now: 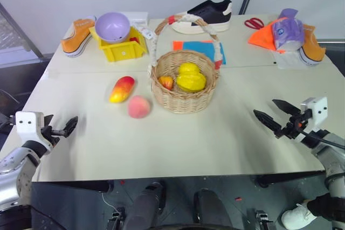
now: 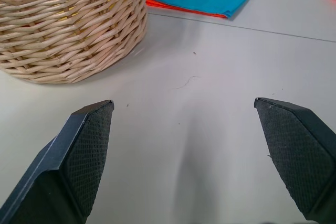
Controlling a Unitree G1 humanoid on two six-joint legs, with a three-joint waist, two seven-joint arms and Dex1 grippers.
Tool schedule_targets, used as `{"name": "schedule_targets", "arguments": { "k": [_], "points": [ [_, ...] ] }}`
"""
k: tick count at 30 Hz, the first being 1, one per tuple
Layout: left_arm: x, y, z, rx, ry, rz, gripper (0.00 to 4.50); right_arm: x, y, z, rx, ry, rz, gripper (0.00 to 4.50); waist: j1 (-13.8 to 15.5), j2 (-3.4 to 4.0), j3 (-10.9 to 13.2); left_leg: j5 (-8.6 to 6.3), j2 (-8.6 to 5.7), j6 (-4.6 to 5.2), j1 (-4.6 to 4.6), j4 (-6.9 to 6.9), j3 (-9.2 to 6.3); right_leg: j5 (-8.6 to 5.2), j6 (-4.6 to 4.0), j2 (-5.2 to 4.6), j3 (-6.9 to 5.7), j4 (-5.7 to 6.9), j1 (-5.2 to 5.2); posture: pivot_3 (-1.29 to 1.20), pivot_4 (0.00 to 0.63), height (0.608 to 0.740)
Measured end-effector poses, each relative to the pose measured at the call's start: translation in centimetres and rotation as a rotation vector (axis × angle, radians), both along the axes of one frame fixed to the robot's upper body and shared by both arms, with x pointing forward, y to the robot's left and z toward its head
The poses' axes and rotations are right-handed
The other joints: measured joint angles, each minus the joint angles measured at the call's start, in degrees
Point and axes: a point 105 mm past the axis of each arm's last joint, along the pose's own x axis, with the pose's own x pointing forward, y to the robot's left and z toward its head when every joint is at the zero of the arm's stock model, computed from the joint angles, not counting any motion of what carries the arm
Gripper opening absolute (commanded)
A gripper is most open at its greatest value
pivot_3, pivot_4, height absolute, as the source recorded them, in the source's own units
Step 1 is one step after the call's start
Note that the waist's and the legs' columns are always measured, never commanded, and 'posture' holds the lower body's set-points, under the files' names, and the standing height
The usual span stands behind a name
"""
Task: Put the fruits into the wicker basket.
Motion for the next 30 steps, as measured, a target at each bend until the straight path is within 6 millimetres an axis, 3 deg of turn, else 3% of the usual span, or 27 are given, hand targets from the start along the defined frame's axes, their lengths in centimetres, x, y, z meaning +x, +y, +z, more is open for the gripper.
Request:
{"name": "schedule_targets", "arguments": {
  "k": [7,12,15,21,23,30],
  "points": [
    [0.7,-0.7,0.9,0.002,-0.013,-0.027,4.5,-0.3,1.0,0.6,-0.006,-0.005,0.028,4.47,0.06,0.0,0.0,0.0,0.0,0.0,-0.05,-0.02,0.0,0.0,0.0,0.0,0.0,-0.01,-0.04,0.0,0.15,0.74],
    [2.9,-3.7,3.7,-0.056,-0.087,-0.145,4.5,-1.2,3.3,2.4,-0.045,-0.017,0.132,4.47,0.21,-0.02,0.0,0.0,-0.01,0.0,-0.15,0.0,0.0,0.01,0.01,-0.01,-0.03,-0.06,-0.08,0.0,0.15,0.74],
    [4.6,-6.4,4.9,-0.066,-0.087,-0.231,4.5,-2.1,5.3,3.1,-0.055,-0.002,0.222,4.47,0.18,-0.02,0.01,0.0,-0.01,0.0,-0.16,0.0,-0.01,0.01,0.02,0.0,-0.05,-0.04,-0.11,0.0,0.15,0.74],
    [8.6,-12.1,7.3,0.077,-0.006,-0.376,4.5,-5.0,11.5,5.8,-0.098,0.003,0.505,4.47,0.03,-0.18,0.08,0.0,0.0,0.0,-0.26,0.07,-0.01,0.02,0.05,0.0,-0.07,-0.05,-0.15,0.0,0.15,0.74],
    [9.7,-12.9,7.7,0.104,0.031,-0.371,4.5,-5.5,12.9,6.3,-0.1,-0.006,0.565,4.47,-0.01,-0.26,0.12,0.01,0.0,0.01,-0.29,0.07,-0.01,0.04,0.08,0.0,-0.08,-0.05,-0.17,0.0,0.15,0.74],
    [12.0,-13.8,6.6,0.128,0.192,-0.33,4.5,-6.2,15.2,7.3,-0.108,-0.041,0.651,4.47,0.22,-0.52,0.28,0.02,-0.02,0.03,-0.59,0.23,-0.1,0.14,0.27,0.02,-0.2,-0.05,-0.32,0.0,0.15,0.74]
  ]
}}
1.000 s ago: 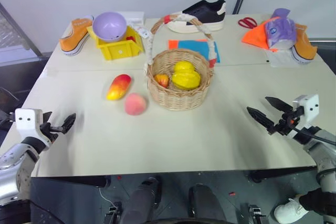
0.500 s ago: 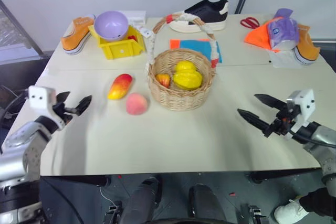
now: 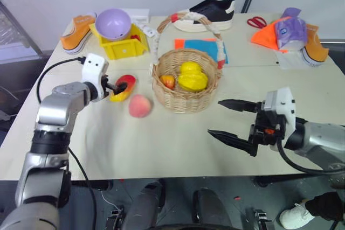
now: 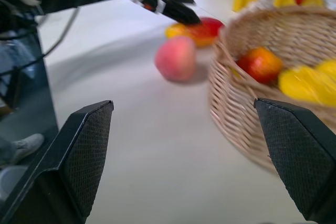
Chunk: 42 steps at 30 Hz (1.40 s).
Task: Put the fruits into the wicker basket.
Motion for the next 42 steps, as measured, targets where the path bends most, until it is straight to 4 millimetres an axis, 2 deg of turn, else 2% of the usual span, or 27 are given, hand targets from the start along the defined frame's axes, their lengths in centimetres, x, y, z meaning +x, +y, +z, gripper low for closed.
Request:
{"name": "schedule_targets", "arguments": {
  "k": [5,6,7,8,11,13,17,19,21,24,26,27,30,31,33,35,36,37,38,40,42],
  "points": [
    [0.3,-0.6,-2.3,0.011,0.112,-0.012,4.5,-0.3,0.7,0.1,-0.003,-0.011,0.024,4.47,-0.11,-0.15,0.05,0.07,-0.02,0.11,-0.02,0.01,0.0,0.02,0.03,-0.01,0.01,0.01,0.06,0.0,0.15,0.74],
    [0.3,-0.8,-2.5,0.005,0.121,-0.014,4.08,-0.4,0.7,0.1,-0.004,-0.01,0.026,4.5,-0.1,-0.17,0.06,0.07,-0.01,0.11,-0.02,0.01,0.0,0.02,0.03,-0.01,0.01,0.02,0.06,0.0,0.15,0.74],
    [0.3,-0.8,-2.7,0.001,0.126,-0.014,3.96,-0.4,0.8,0.0,-0.005,-0.01,0.027,4.5,-0.1,-0.17,0.07,0.07,-0.01,0.12,-0.03,0.01,-0.01,0.02,0.03,-0.01,0.01,0.03,0.06,0.0,0.15,0.74],
    [0.3,-0.9,-2.8,-0.004,0.13,-0.012,3.62,-0.5,0.8,0.0,-0.007,-0.01,0.028,4.5,-0.11,-0.17,0.07,0.07,-0.01,0.12,-0.02,0.01,0.0,0.02,0.03,-0.01,0.01,0.03,0.06,0.0,0.15,0.74],
    [0.4,-0.9,-3.0,-0.013,0.13,-0.009,2.35,-0.5,0.8,-0.1,-0.014,-0.013,0.025,4.5,-0.11,-0.18,0.07,0.08,-0.01,0.12,-0.02,0.04,0.0,0.02,0.03,-0.02,0.01,0.02,0.06,0.0,0.15,0.74],
    [0.5,-0.6,-2.9,-0.012,0.122,0.0,2.22,-0.5,0.8,-0.1,-0.014,-0.018,0.026,4.5,-0.1,-0.18,0.07,0.08,-0.01,0.12,-0.02,0.05,0.0,0.02,0.04,-0.01,0.01,0.02,0.06,0.0,0.15,0.74],
    [0.3,0.6,-2.1,0.007,0.052,0.01,2.22,-0.6,0.7,-0.3,-0.02,-0.017,0.026,4.5,-0.27,-0.21,0.08,0.08,-0.01,0.12,-0.03,0.04,0.01,0.03,0.05,-0.01,0.04,0.03,0.07,0.0,0.15,0.74],
    [-0.9,2.0,-1.1,0.033,-0.018,-0.036,2.22,-0.5,0.4,-0.7,-0.032,-0.014,0.011,4.5,-0.85,-0.22,0.08,0.08,0.01,0.12,-0.04,-0.05,0.02,0.03,0.05,-0.01,0.06,0.04,0.08,0.0,0.15,0.74],
    [-2.1,2.2,0.7,-0.002,-0.093,-0.109,2.22,-0.4,0.2,-0.7,-0.036,-0.017,0.004,4.5,-0.75,-0.21,0.08,0.08,0.02,0.11,-0.03,-0.06,0.0,0.03,0.03,-0.01,0.03,0.05,0.04,0.0,0.15,0.74],
    [-4.8,-1.4,4.6,-0.098,-0.208,-0.365,2.22,0.4,-0.5,-0.8,-0.043,-0.022,-0.03,4.5,0.02,-0.25,0.08,-0.01,0.0,0.01,-0.01,0.08,0.0,-0.04,-0.11,-0.04,-0.02,-0.12,0.07,0.0,0.15,0.74],
    [-6.7,-5.1,6.5,-0.116,-0.25,-0.539,2.22,1.2,-1.5,-1.0,-0.055,-0.025,-0.066,4.5,0.5,-0.24,0.08,-0.02,-0.07,0.03,-0.01,0.18,0.03,-0.07,-0.18,-0.13,-0.08,-0.24,0.24,0.0,0.15,0.74],
    [-6.9,-7.0,7.0,-0.116,-0.259,-0.598,2.22,1.7,-1.9,-1.1,-0.061,-0.024,-0.083,4.5,0.83,-0.24,0.08,-0.03,-0.1,0.04,0.01,0.22,0.05,-0.03,-0.17,-0.15,-0.07,-0.26,0.27,0.0,0.15,0.74],
    [-6.8,-10.9,7.0,-0.112,-0.257,-0.68,2.22,2.1,-2.2,-0.8,-0.061,-0.044,-0.091,4.5,1.03,-0.26,0.08,-0.02,-0.1,0.05,0.01,0.25,0.07,0.12,0.06,-0.12,-0.03,-0.26,0.26,0.0,0.15,0.74],
    [-6.5,-12.7,6.9,-0.108,-0.256,-0.702,2.22,2.2,-2.1,-0.6,-0.062,-0.056,-0.091,4.5,1.16,-0.26,0.08,0.0,-0.08,0.07,0.0,0.25,0.07,0.15,0.13,-0.09,-0.03,-0.25,0.26,0.0,0.15,0.74],
    [-5.7,-14.9,7.0,-0.095,-0.252,-0.714,2.22,2.4,-2.1,-0.3,-0.063,-0.07,-0.091,4.5,1.16,-0.28,0.08,0.08,-0.06,0.19,-0.03,0.24,0.07,0.23,0.28,-0.04,0.0,-0.19,0.38,0.0,0.15,0.74],
    [-4.5,-15.7,7.0,-0.086,-0.239,-0.677,3.23,2.4,-2.0,-0.3,-0.058,-0.072,-0.094,4.5,0.99,-0.28,0.09,0.09,-0.05,0.2,-0.04,0.18,0.08,0.25,0.33,-0.04,0.01,-0.09,0.26,0.0,0.15,0.74],
    [-3.9,-15.8,6.8,-0.09,-0.231,-0.65,3.55,2.5,-1.9,-0.3,-0.053,-0.074,-0.099,4.5,0.83,-0.28,0.09,0.09,-0.04,0.2,-0.04,0.13,0.08,0.24,0.33,-0.04,0.01,-0.07,0.21,0.0,0.15,0.74],
    [-3.5,-15.6,6.5,-0.089,-0.22,-0.627,4.14,2.5,-1.9,-0.3,-0.05,-0.076,-0.102,4.5,0.58,-0.28,0.09,0.09,-0.03,0.19,-0.05,0.09,0.07,0.24,0.33,-0.03,0.0,-0.05,0.16,0.0,0.15,0.74],
    [-3.3,-15.4,6.3,-0.089,-0.21,-0.621,4.45,2.4,-1.8,-0.3,-0.051,-0.077,-0.106,4.5,0.17,-0.29,0.09,0.09,-0.02,0.19,-0.08,0.07,0.06,0.24,0.33,-0.03,-0.02,-0.03,0.14,0.0,0.15,0.74],
    [-3.9,-15.0,6.3,-0.11,-0.213,-0.653,4.45,2.2,-1.7,-0.4,-0.054,-0.076,-0.111,4.5,-0.33,-0.28,0.1,0.09,-0.03,0.19,-0.08,0.06,0.07,0.24,0.33,-0.02,0.0,-0.03,0.12,0.0,0.15,0.74],
    [-5.1,-13.4,6.7,-0.149,-0.23,-0.698,4.45,2.0,-1.7,-0.6,-0.057,-0.068,-0.117,4.5,-1.03,-0.26,0.1,0.1,-0.01,0.17,-0.06,0.06,0.06,0.23,0.32,-0.01,0.0,-0.01,0.13,0.0,0.15,0.74]
  ]
}}
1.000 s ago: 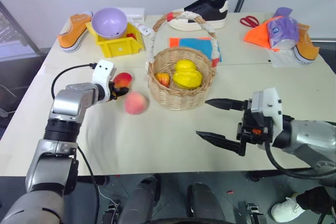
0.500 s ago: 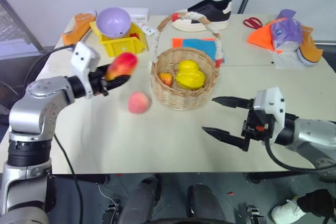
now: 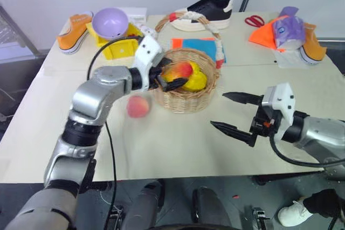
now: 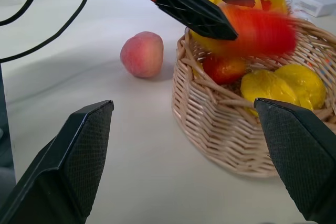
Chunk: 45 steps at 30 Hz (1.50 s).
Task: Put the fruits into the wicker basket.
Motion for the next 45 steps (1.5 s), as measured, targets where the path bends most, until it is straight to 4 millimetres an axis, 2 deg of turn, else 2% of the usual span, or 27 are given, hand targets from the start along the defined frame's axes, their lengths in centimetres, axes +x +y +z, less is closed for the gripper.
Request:
{"name": "schedule_targets", "arguments": {
  "k": [1,5,8,10,13,16,21,24,26,28,30,33,36,38,40,41,43,45],
  "points": [
    [-0.3,0.8,0.1,-0.007,-0.005,-0.003,4.45,0.0,0.0,0.0,0.001,0.002,-0.003,4.5,-0.2,0.0,0.0,0.0,0.0,-0.01,0.02,0.0,0.0,0.0,0.0,0.0,0.0,0.02,0.01,0.0,0.15,0.74],
    [-0.5,6.2,-0.6,0.009,0.041,0.087,4.45,-0.1,-0.1,-0.1,0.004,0.007,-0.013,4.5,-0.43,0.02,-0.01,0.01,0.02,-0.02,0.12,0.08,-0.02,0.02,-0.06,0.01,-0.02,0.07,0.06,0.0,0.15,0.74],
    [-1.5,10.1,-3.5,0.142,0.126,0.147,4.45,-0.1,0.1,0.2,0.008,-0.002,-0.006,4.5,-0.4,0.03,-0.02,-0.04,0.02,-0.08,0.17,0.09,0.0,-0.09,-0.26,-0.02,0.02,-0.04,0.0,0.0,0.15,0.74],
    [-2.1,11.2,-5.6,0.211,0.184,0.149,4.45,0.0,0.3,0.4,0.009,-0.01,0.001,4.5,-0.09,0.04,-0.01,-0.08,0.01,-0.15,0.15,0.08,-0.01,-0.09,-0.27,-0.05,0.01,-0.06,-0.01,0.0,0.15,0.74],
    [-2.3,10.6,-6.5,0.246,0.195,0.102,4.45,0.1,0.8,0.8,0.008,-0.029,0.022,4.5,1.12,0.01,0.0,-0.1,0.0,-0.16,0.09,0.08,-0.01,-0.09,-0.31,-0.08,-0.01,-0.16,-0.03,0.0,0.15,0.74],
    [-1.7,10.3,-7.5,0.307,0.19,0.097,4.45,0.1,1.3,1.2,0.014,-0.038,0.045,4.5,1.08,0.02,0.0,-0.11,-0.01,-0.15,0.08,0.07,-0.01,-0.08,-0.31,-0.09,0.01,-0.23,-0.01,0.0,0.15,0.74],
    [-1.3,8.8,-10.0,0.337,0.227,0.055,4.45,0.0,1.6,1.4,0.017,-0.042,0.05,4.5,0.92,0.02,0.0,-0.09,0.01,-0.13,0.05,-0.03,0.0,0.03,-0.11,-0.06,0.0,-0.23,-0.09,0.0,0.15,0.74],
    [-1.0,8.6,-10.4,0.333,0.229,0.053,3.66,0.0,1.7,1.4,0.018,-0.044,0.047,4.5,0.78,0.02,0.0,-0.03,0.03,-0.04,0.05,-0.06,-0.01,0.03,-0.1,-0.04,0.0,-0.22,-0.09,0.0,0.15,0.74],
    [-0.8,8.8,-10.4,0.332,0.222,0.064,2.69,-0.1,1.7,1.3,0.018,-0.041,0.047,4.5,0.82,0.02,0.0,-0.03,0.03,-0.03,0.06,-0.06,-0.01,0.03,-0.1,-0.04,0.0,-0.22,-0.09,0.0,0.15,0.74],
    [-0.6,9.1,-10.2,0.324,0.217,0.079,2.69,-0.2,1.8,1.3,0.019,-0.041,0.05,4.5,0.85,0.02,0.0,-0.03,0.03,-0.03,0.05,-0.04,-0.01,0.03,-0.1,-0.05,0.0,-0.22,-0.09,0.0,0.15,0.74],
    [-0.4,9.5,-9.3,0.287,0.196,0.102,2.69,-0.4,1.8,1.2,0.02,-0.033,0.051,4.5,0.89,0.02,0.0,-0.03,0.03,-0.02,0.05,-0.03,-0.01,0.03,-0.1,-0.05,-0.01,-0.22,-0.09,0.0,0.15,0.74],
    [-0.1,9.1,-5.6,0.128,0.147,0.108,2.69,-0.4,1.7,0.9,0.021,-0.02,0.046,4.5,1.03,0.01,0.0,-0.03,0.03,-0.02,0.03,0.03,-0.04,0.04,-0.09,-0.04,-0.06,-0.22,-0.09,0.0,0.15,0.74],
    [-1.1,7.4,-0.6,0.025,0.038,0.034,2.69,-0.4,1.7,0.8,0.021,-0.018,0.046,4.5,0.95,0.01,0.0,-0.02,0.0,-0.02,0.04,0.07,-0.02,0.04,-0.08,-0.05,-0.05,-0.23,-0.04,0.0,0.15,0.74],
    [-0.8,5.1,1.6,-0.021,-0.02,0.014,2.69,-0.3,1.5,0.7,0.018,-0.015,0.042,4.5,1.26,0.05,-0.02,-0.02,0.0,-0.01,0.1,0.15,-0.05,0.04,-0.07,-0.05,-0.12,-0.22,0.08,0.0,0.15,0.74],
    [-0.4,2.2,1.7,-0.002,-0.044,-0.002,2.69,0.1,1.2,0.8,0.013,-0.022,0.026,4.5,1.24,0.02,-0.03,-0.02,-0.03,0.0,0.1,0.22,-0.03,0.07,-0.03,-0.06,-0.13,-0.22,0.17,0.0,0.15,0.74],
    [-0.2,0.5,1.4,0.003,-0.039,-0.011,2.69,0.4,1.0,0.7,0.011,-0.022,0.013,4.5,1.17,0.01,-0.03,-0.01,-0.05,0.0,0.08,0.25,-0.02,0.08,-0.01,-0.07,-0.1,-0.22,0.19,0.0,0.15,0.74],
    [0.3,-1.6,0.4,0.009,0.002,-0.008,2.69,0.7,0.7,0.6,0.006,-0.024,-0.007,4.5,0.86,-0.01,-0.01,0.01,-0.07,0.03,0.03,0.25,0.01,0.12,0.07,-0.05,-0.04,-0.16,0.25,0.0,0.15,0.74],
    [1.2,-2.3,0.0,0.009,0.025,0.027,3.42,0.9,0.6,0.6,0.006,-0.026,-0.022,4.5,0.41,-0.03,0.0,0.02,-0.04,0.03,-0.01,0.18,0.03,0.12,0.07,-0.03,-0.01,0.04,0.02,0.0,0.15,0.74]
  ]
}}
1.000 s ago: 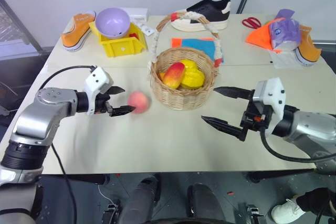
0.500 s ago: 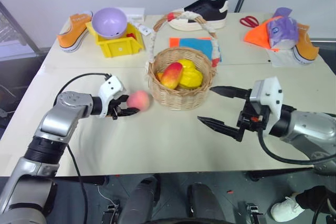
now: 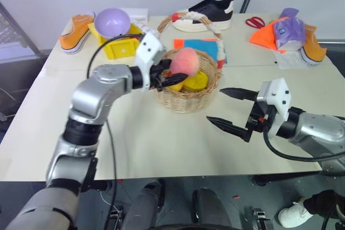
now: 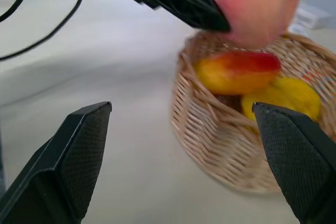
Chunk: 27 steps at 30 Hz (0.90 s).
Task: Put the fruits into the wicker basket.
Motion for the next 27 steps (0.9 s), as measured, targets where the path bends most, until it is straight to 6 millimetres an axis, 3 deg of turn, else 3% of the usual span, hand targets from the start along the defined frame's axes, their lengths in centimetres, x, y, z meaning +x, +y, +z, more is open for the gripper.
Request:
{"name": "schedule_targets", "arguments": {
  "k": [2,3,9,13,16,22,25,27],
  "points": [
    [0.5,0.2,-0.4,0.004,0.011,0.028,4.29,0.3,-0.2,-0.1,0.009,-0.009,-0.031,4.5,-0.54,0.01,0.0,0.02,0.07,-0.03,0.04,-0.09,-0.01,-0.02,-0.03,0.05,-0.02,0.09,-0.04,0.0,0.15,0.74],
    [0.6,0.2,-0.5,0.006,0.014,0.033,4.47,0.5,-0.3,-0.1,0.013,-0.013,-0.048,4.5,-0.71,0.01,0.0,0.03,0.07,-0.05,0.03,-0.12,-0.03,-0.02,-0.03,0.06,-0.02,0.09,-0.06,0.0,0.15,0.74],
    [-0.8,1.3,0.2,-0.034,-0.081,-0.044,4.47,3.4,-2.5,-0.5,0.083,-0.04,-0.27,4.5,-0.81,0.03,-0.01,0.05,0.05,-0.08,0.07,-0.01,0.01,-0.01,-0.04,0.05,0.02,0.08,0.02,0.0,0.15,0.74],
    [-2.3,3.8,0.9,-0.186,-0.087,-0.095,4.47,5.5,-2.1,0.8,0.209,-0.076,-0.328,4.5,-1.05,0.07,-0.03,0.07,0.07,-0.1,0.1,-0.03,-0.01,0.01,-0.06,0.06,0.03,0.1,0.0,0.0,0.15,0.74],
    [-3.5,5.2,0.2,-0.203,-0.067,-0.12,4.47,7.2,-1.5,1.5,0.261,-0.088,-0.345,4.5,-0.94,0.07,-0.03,0.08,0.06,-0.13,0.1,-0.03,-0.01,0.01,-0.06,0.08,0.03,0.1,-0.03,0.0,0.15,0.74],
    [-4.5,5.8,-0.8,-0.196,-0.046,-0.126,4.47,10.1,-0.5,1.6,0.302,-0.077,-0.361,4.5,-0.57,0.07,-0.03,0.08,0.02,-0.13,0.14,-0.02,-0.03,0.01,-0.06,0.07,0.01,0.08,-0.1,0.0,0.15,0.74],
    [-4.7,5.6,-1.0,-0.203,-0.056,-0.116,4.5,12.0,-0.7,1.2,0.337,-0.048,-0.408,3.67,-0.89,0.08,-0.03,0.09,0.03,-0.16,0.15,-0.04,-0.02,0.02,-0.07,0.09,0.04,0.12,-0.05,0.0,0.15,0.74],
    [-4.8,5.5,-1.3,-0.203,-0.053,-0.108,4.5,12.4,-1.0,1.0,0.347,-0.044,-0.427,2.69,-0.9,0.08,-0.03,0.11,0.05,-0.19,0.15,-0.13,-0.02,0.02,-0.07,0.11,0.04,0.16,-0.06,0.0,0.15,0.74]
  ]
}}
